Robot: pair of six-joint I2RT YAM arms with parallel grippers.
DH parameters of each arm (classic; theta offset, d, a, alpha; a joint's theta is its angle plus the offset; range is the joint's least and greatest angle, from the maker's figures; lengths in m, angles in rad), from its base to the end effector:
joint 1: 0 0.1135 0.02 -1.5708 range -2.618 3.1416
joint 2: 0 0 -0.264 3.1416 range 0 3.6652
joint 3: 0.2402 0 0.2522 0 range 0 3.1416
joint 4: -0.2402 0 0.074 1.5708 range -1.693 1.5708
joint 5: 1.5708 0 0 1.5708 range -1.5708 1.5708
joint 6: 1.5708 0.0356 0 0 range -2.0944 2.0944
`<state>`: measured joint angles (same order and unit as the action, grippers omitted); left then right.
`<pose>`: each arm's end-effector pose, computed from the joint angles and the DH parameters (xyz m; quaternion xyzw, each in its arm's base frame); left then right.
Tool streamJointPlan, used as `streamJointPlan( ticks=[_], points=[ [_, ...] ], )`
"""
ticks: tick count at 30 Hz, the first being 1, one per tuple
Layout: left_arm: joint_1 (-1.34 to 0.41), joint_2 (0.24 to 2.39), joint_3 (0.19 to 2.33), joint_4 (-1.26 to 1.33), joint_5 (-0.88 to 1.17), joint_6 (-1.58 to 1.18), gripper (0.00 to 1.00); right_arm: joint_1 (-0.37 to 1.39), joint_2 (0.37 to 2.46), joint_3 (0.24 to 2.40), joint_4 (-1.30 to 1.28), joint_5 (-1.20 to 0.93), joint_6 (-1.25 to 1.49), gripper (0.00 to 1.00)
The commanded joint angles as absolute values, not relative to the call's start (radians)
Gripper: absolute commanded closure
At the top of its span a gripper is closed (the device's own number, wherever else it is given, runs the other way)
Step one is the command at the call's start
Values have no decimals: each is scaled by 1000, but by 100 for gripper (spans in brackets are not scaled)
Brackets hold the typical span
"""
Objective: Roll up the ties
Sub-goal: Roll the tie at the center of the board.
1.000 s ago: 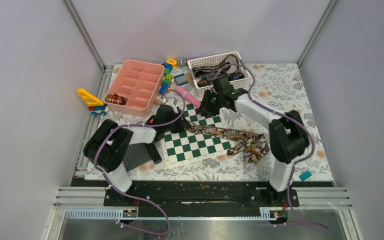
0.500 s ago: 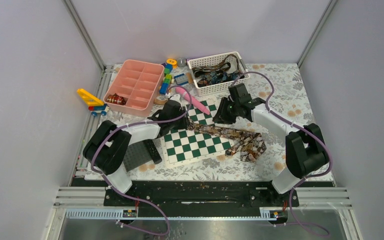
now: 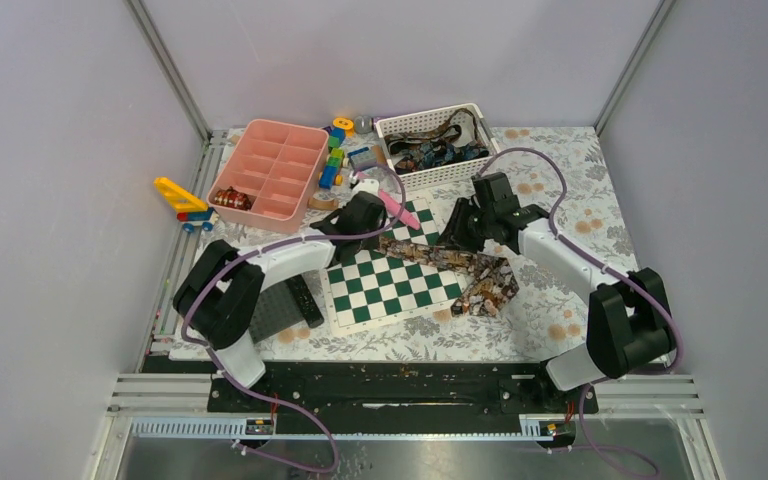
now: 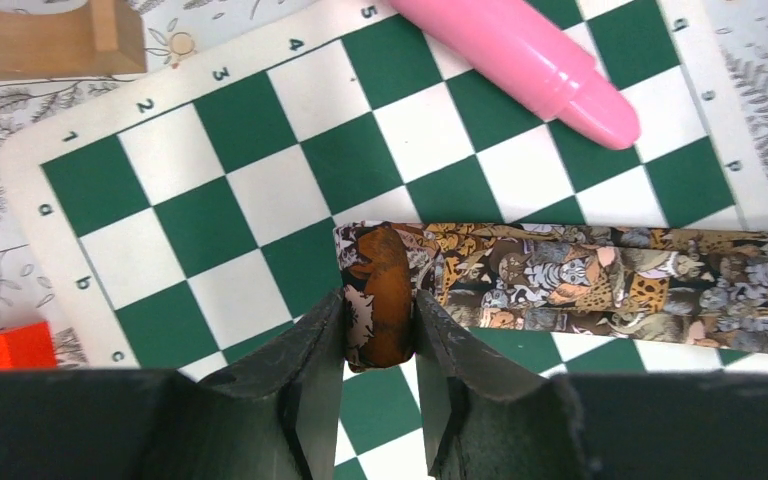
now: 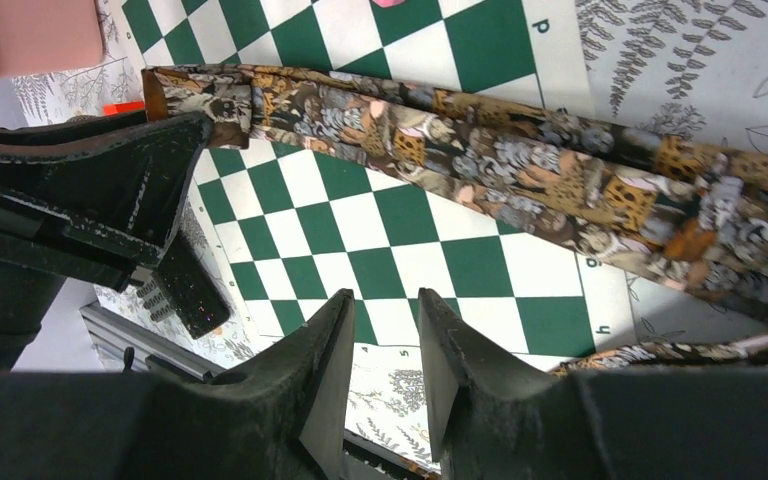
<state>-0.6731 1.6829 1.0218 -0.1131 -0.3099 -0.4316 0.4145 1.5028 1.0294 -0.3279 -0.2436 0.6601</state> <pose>0.2858 -0.2140 0.1974 0.0503 0.9113 -0.0800 0.4009 0.2922 0.1379 0.2406 0.0674 0.9187 0.2874 0.2624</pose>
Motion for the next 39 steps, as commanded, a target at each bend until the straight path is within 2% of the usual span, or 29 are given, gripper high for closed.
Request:
streamJointPlan(
  ticks=[1,22,29,39],
  points=[
    [-701,1718,1082,-164,-467,-360,70,395,1443,1002,-319,-218,644,62],
    [-823,1865,1217,-251,-768,-165,69,335,1302,931,-307,-249,695,62],
    [-854,1917,1247,-267,-810,-138,69,310,1184,973,-355,-226,684,60],
    [-889,1985,1283,-275,-852,-111,69,293,1121,960,-397,-216,675,59]
  ],
)
